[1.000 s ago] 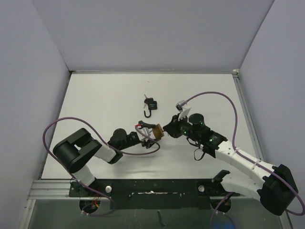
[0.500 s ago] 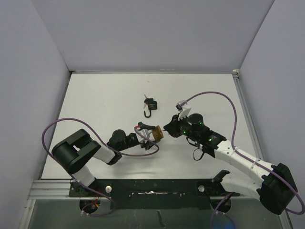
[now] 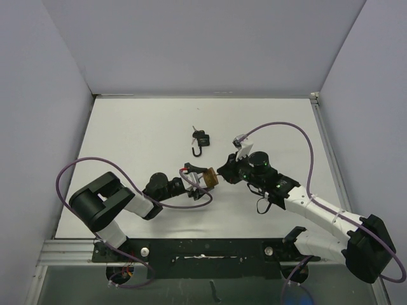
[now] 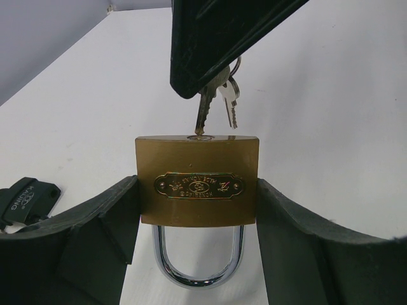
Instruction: Unlock with the key
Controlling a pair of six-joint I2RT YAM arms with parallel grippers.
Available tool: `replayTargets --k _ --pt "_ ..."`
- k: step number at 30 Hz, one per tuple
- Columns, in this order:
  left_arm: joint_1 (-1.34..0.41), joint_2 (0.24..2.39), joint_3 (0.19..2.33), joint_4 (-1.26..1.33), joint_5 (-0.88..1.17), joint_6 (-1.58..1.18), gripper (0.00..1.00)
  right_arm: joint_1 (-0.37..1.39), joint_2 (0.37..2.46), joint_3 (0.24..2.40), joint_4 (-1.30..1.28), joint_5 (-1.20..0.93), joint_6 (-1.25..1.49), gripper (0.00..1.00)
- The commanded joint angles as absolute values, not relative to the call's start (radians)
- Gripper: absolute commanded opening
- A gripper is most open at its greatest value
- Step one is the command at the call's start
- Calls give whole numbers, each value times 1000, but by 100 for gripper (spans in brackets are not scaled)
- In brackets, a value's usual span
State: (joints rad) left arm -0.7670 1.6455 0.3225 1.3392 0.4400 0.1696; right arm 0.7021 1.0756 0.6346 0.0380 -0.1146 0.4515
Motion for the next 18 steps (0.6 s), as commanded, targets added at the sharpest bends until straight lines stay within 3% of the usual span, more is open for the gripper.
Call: replayTargets --k 1,18 --pt "-774 1581 355 1516 462 183 0 712 1080 652 112 -107 450 0" --pt "-777 1568 360 1510 440 195 0 726 1082 638 114 -114 451 0"
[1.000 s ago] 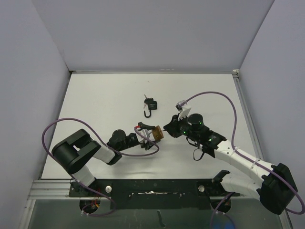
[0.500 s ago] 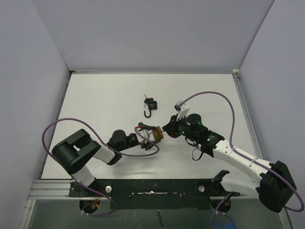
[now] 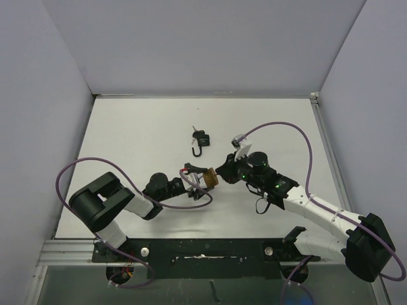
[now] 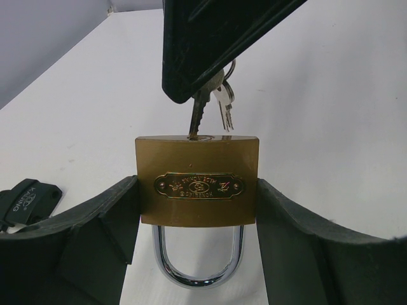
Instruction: Unlock with the key
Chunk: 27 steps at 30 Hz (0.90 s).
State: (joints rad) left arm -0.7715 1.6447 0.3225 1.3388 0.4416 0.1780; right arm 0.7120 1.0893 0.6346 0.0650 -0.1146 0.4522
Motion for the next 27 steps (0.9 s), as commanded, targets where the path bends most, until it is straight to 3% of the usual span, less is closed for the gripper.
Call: replayTargets --k 1,27 --pt "-776 1567 360 1507 440 197 0 726 1079 637 111 -114 450 0" --pt "-772 1570 389 1462 427 224 0 728 1045 638 71 -109 425 0"
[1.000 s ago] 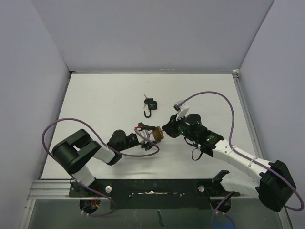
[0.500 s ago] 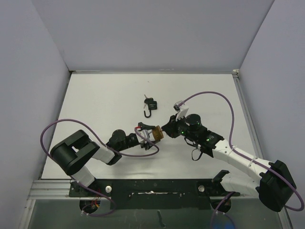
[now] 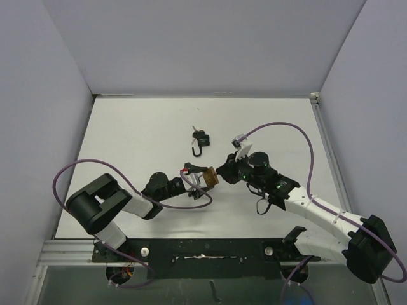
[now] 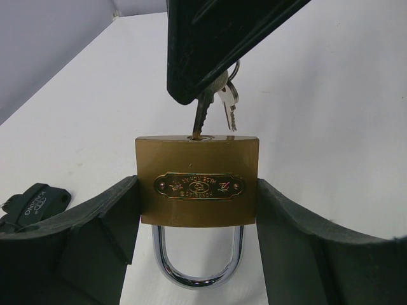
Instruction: Unlock with the key
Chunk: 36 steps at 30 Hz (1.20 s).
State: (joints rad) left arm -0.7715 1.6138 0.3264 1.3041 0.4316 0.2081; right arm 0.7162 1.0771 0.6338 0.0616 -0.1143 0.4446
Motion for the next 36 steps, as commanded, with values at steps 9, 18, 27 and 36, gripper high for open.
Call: replayTargets --k 9,18,27,36 --pt "-769 1570 384 1463 418 218 0 727 1042 628 73 -104 428 0" --pt "-770 1530 401 1410 442 212 0 727 1060 620 93 -115 432 0" --pt "-784 1519 443 1350 444 201 0 727 1100 641 105 -128 443 0" --pt "-843 1487 449 1336 349 269 0 728 1148 670 83 -130 478 0"
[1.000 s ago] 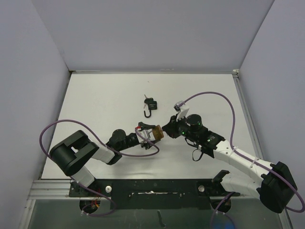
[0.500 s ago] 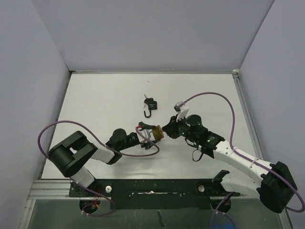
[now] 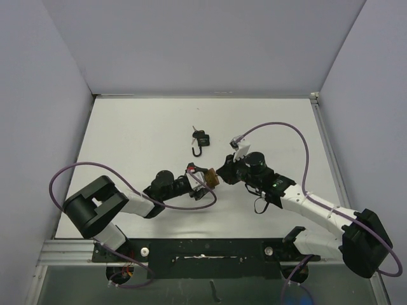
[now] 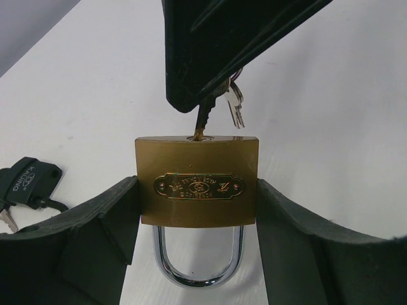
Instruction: Unlock with the key
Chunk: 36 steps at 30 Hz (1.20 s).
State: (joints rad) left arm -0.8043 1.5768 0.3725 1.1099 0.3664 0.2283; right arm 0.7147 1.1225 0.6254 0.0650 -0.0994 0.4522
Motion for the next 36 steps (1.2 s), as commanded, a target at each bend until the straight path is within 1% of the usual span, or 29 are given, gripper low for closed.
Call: replayTargets --k 1,5,17,20,27,36 --pt "-847 1487 442 1364 341 271 0 726 1154 670 84 -131 484 0" --pt "-849 1493 396 1512 336 262 0 726 1153 671 87 -133 490 0" --pt "-844 1426 377 1517 513 269 0 685 1112 643 132 -219 466 0" --pt "-841 1424 386 1515 532 258 0 679 1104 643 131 -228 458 0" --pt "-841 1424 421 1479 463 238 0 670 1092 637 130 -217 470 0" --pt "-842 1437 455 1474 327 188 0 667 1138 613 229 -209 514 0"
